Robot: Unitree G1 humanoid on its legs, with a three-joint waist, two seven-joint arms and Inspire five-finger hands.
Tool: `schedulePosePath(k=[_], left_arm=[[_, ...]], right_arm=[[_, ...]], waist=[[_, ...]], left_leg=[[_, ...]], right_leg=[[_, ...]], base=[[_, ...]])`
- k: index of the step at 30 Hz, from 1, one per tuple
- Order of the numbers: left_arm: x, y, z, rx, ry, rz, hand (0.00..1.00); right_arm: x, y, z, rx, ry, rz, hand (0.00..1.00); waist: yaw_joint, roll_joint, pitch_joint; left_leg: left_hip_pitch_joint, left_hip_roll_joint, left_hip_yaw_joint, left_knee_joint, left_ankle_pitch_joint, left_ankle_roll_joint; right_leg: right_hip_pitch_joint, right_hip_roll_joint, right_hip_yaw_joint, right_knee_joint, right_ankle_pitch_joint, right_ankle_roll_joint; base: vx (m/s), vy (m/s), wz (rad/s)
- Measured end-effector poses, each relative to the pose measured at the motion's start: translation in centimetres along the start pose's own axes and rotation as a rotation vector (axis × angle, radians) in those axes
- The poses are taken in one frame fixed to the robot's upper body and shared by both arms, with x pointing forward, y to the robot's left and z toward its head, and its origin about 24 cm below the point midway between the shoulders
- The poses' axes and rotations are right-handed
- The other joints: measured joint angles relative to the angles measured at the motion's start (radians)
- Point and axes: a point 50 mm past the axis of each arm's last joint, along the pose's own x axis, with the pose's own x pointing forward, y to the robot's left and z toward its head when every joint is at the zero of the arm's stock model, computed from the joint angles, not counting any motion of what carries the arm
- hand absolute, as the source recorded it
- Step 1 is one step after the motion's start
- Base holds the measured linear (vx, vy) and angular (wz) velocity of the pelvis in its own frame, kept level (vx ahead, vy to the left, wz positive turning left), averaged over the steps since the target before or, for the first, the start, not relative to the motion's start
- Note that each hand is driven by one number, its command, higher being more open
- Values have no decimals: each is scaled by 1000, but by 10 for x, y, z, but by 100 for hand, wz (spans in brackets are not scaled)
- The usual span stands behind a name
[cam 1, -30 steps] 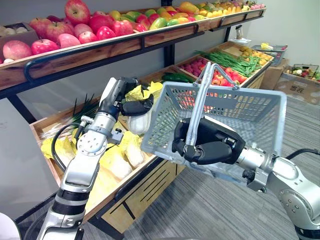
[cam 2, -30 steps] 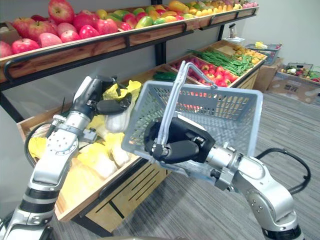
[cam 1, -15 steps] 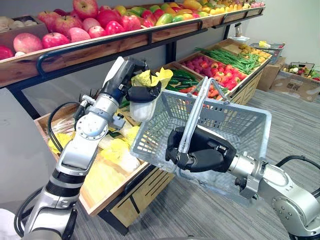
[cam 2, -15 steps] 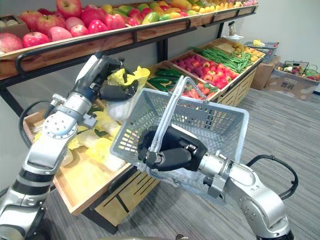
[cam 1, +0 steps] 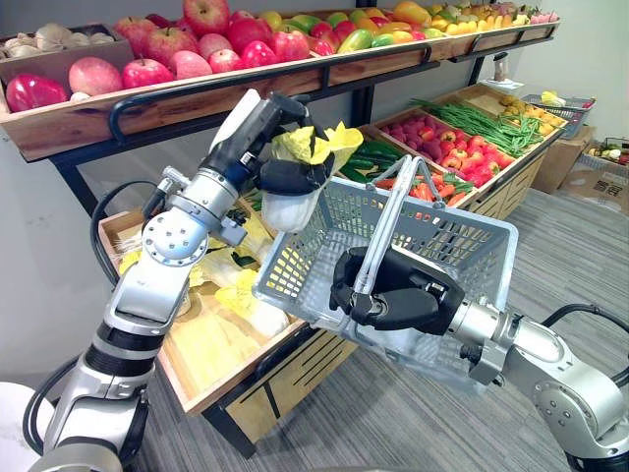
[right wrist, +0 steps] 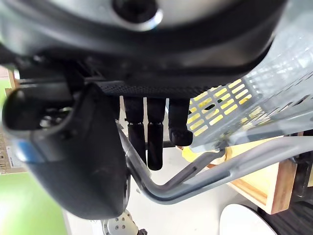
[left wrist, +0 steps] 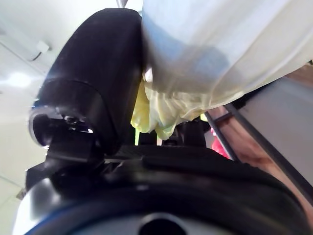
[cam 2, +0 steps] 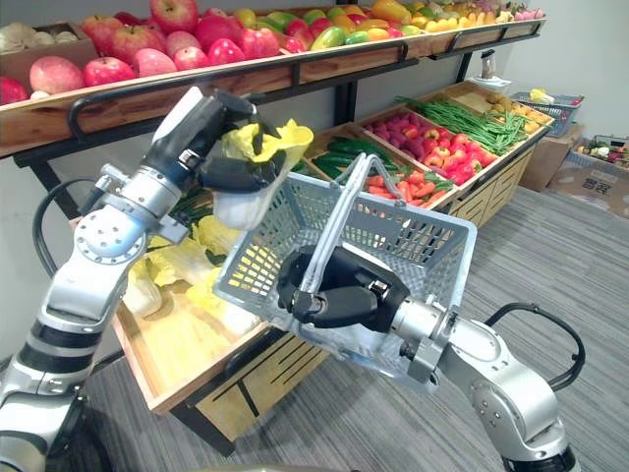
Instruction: Pick vegetable in the basket
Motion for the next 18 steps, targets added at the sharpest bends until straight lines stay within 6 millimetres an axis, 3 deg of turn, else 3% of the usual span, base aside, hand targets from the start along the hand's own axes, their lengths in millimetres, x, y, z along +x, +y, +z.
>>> schedulePosePath(k=[11,18], left_arm=[[-15,-38,-20,-33,89,-268,0],[-33,-59,-40,-68,198,-351,0]], right_arm=[[14,-4,6,-47,19,42,0],[22,-3,-7,-2,73,70,0]], waist=[[22,0,-17],[26,-10,-29]], left_leg=[[-13,-2,-13,-1,7,1],[-11,0,-19,-1,9,1]], right_leg=[[9,-10,-12,-37,22,2],[20,-12,-21,-52,31,1]], base=[[-3,8,3],[-4,8,3]])
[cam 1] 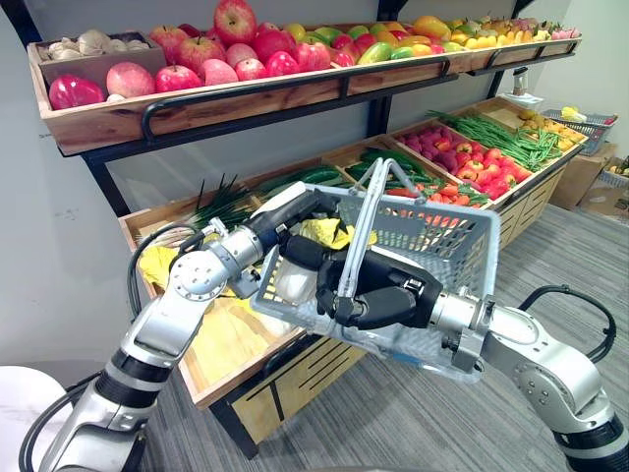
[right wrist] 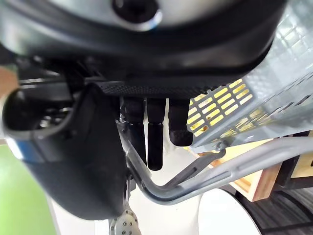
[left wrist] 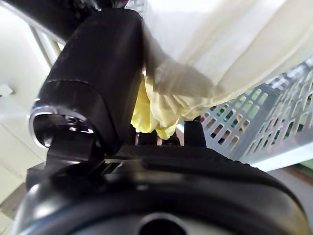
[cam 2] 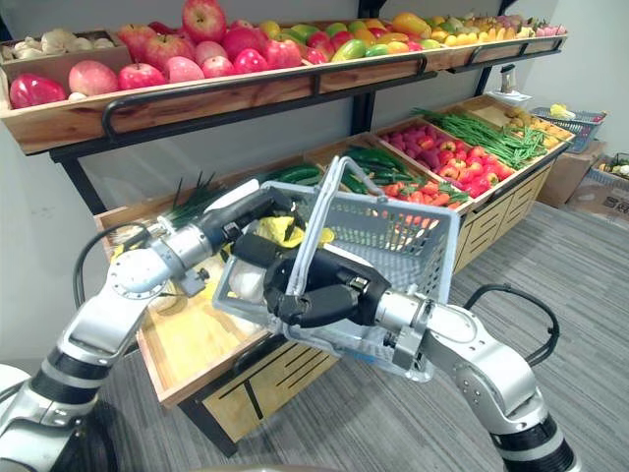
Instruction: Pick vegetable in the basket
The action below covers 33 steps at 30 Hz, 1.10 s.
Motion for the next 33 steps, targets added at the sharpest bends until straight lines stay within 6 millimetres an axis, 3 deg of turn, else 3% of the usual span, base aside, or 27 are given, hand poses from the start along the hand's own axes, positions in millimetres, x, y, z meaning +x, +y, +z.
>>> schedulePosePath(k=[11,14,15,22,26,29,33], left_arm=[[9,-22,-10,19,58,-56,0],[13,-37,-17,43,96,-116,0],[16,-45,-20,48,112,-148,100],[19,-71,-28,51,151,-304,100],[17,-74,-33,53,175,-332,100],[18,-56,-30,90,170,-335,100],[18,-15,-17,191,158,-316,100]], right_arm=[[-2,-1,-6,-6,60,17,0],[-1,1,-6,-3,52,29,0],[1,1,-5,-8,51,37,0],[6,7,-6,-7,65,92,0],[10,7,-2,-21,61,110,0],[12,4,2,-33,57,106,0],[12,-1,-1,-23,72,83,0]], waist=[[3,-9,-6],[3,-14,-10],[3,-15,-11],[1,-18,-13],[-2,-18,-12],[-1,-17,-13],[1,-15,-13]], left_leg=[[-2,2,3,0,3,-1],[-1,2,4,0,3,-1],[-1,2,6,0,3,-1],[3,4,18,0,2,-1],[4,5,22,0,2,-1],[4,5,22,0,3,-2],[5,5,22,-1,4,-3]], right_leg=[[3,0,0,-16,13,-1],[3,0,0,-16,14,-1],[2,0,1,-17,15,-1],[1,3,9,-20,20,-1],[1,3,12,-23,21,-1],[1,3,11,-22,21,-1],[1,2,9,-22,21,-2]], base=[[0,0,0],[0,0,0],[-4,17,-4],[-5,21,-5],[-8,16,-3],[0,0,0],[0,0,0]])
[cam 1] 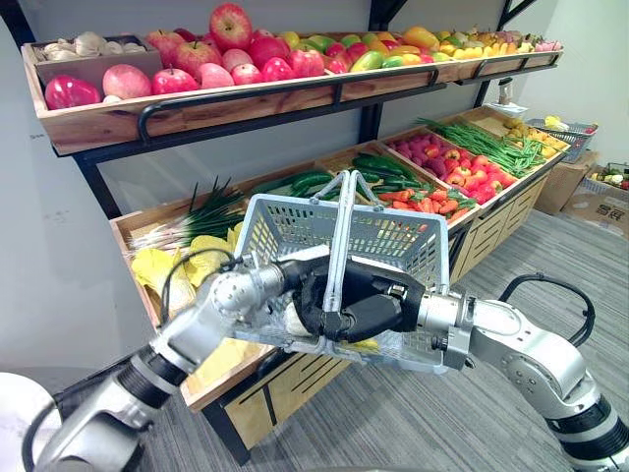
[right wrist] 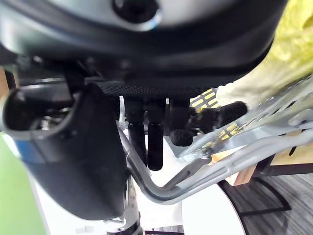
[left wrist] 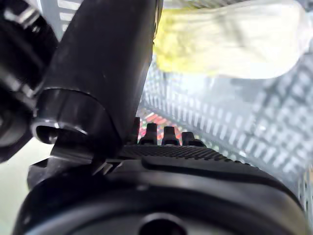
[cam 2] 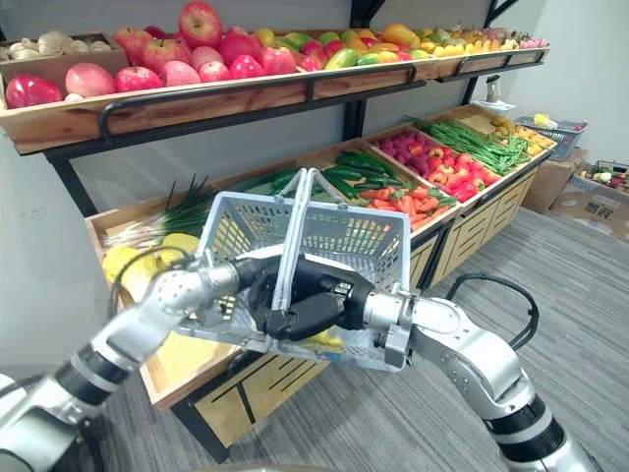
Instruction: Pick vegetable in the basket
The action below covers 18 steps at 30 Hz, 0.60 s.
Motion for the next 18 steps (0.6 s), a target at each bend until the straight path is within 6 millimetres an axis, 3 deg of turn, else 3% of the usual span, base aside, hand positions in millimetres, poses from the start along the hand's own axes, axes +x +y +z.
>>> schedulePosePath(k=[3,6,12,15,18], left_arm=[[-10,24,7,48,-19,25,100],[-16,34,12,64,-31,15,100],[-20,40,21,98,-90,-44,100],[-27,42,27,127,-112,-141,100],[-31,32,30,124,-126,-285,100]], right_arm=[[-3,-6,-5,28,32,-29,0],[-4,-7,-6,40,37,-31,0],[-7,-12,-8,62,38,-50,0],[-9,-16,-9,82,35,-63,0],[-10,-18,-10,97,34,-68,0]], waist=[[1,4,-2],[-1,11,-3],[-5,21,-6],[-7,21,-6],[-6,23,-7]], left_leg=[[2,0,0,-4,1,-1],[5,0,0,-12,3,-3],[7,1,0,-16,4,-5],[9,1,0,-18,4,-5],[11,1,0,-21,4,-5]], right_leg=[[0,-1,-6,0,-1,-1],[-1,0,-9,0,-4,-5],[-2,0,-11,0,-6,-6],[-2,0,-14,0,-9,-8],[-2,-1,-18,1,-13,-10]], base=[[0,0,0],[0,0,0],[0,0,0],[0,0,0],[0,0,0]])
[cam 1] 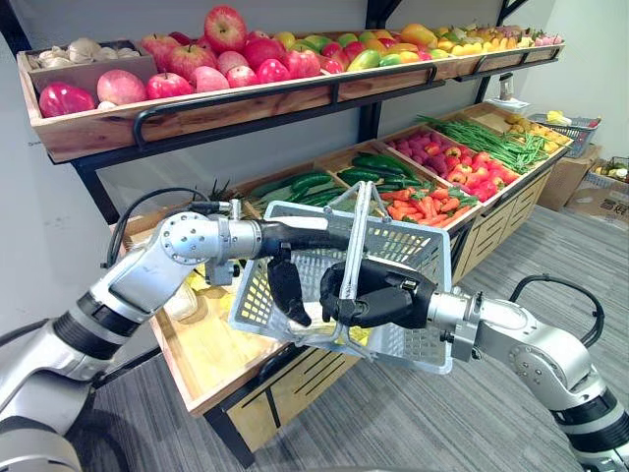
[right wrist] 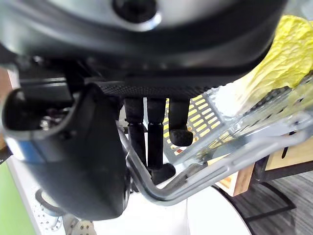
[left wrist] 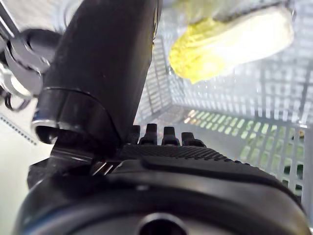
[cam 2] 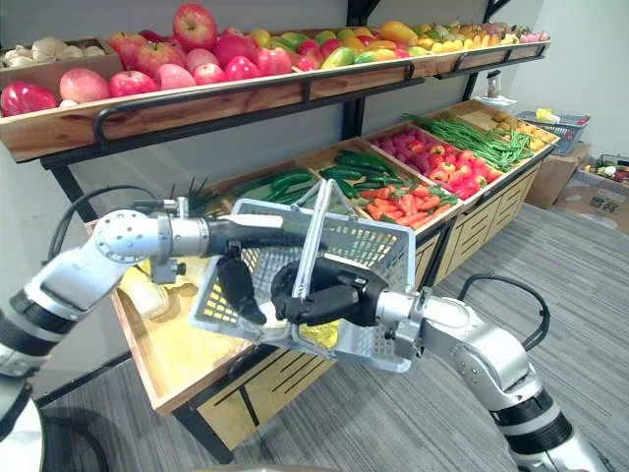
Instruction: Pick vegetable in the basket
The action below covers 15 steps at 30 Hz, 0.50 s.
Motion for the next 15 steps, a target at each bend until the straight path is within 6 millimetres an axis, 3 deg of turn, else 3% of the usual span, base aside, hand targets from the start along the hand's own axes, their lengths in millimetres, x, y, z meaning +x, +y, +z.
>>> schedulePosePath(k=[7,10,12,13,15], left_arm=[[-20,5,-13,-157,20,120,100],[-71,34,-35,-231,45,466,100],[-123,55,-50,-244,96,794,100],[-150,60,-54,-249,110,954,100],[-177,59,-55,-236,116,1110,100]], right_arm=[[-15,-15,-3,58,-13,-86,0],[-36,-26,-8,88,-37,-206,0],[-50,-31,-13,110,-45,-292,0],[-58,-34,-16,125,-60,-344,0],[-67,-37,-19,144,-87,-403,0]], waist=[[2,3,1],[5,7,3],[4,10,5],[5,11,5],[6,11,5]], left_leg=[[12,6,1,-9,-2,-5],[11,8,3,-11,-1,-6],[11,8,3,-15,-1,-6],[13,8,3,-18,-2,-6],[15,8,3,-22,-2,-6]], right_leg=[[-5,2,-26,17,-23,1],[-16,6,-30,35,-27,1],[-18,7,-31,34,-29,0],[-17,7,-32,35,-31,0],[-16,7,-37,35,-31,0]], base=[[2,4,0],[0,0,0],[0,0,0],[0,0,0],[20,4,1]])
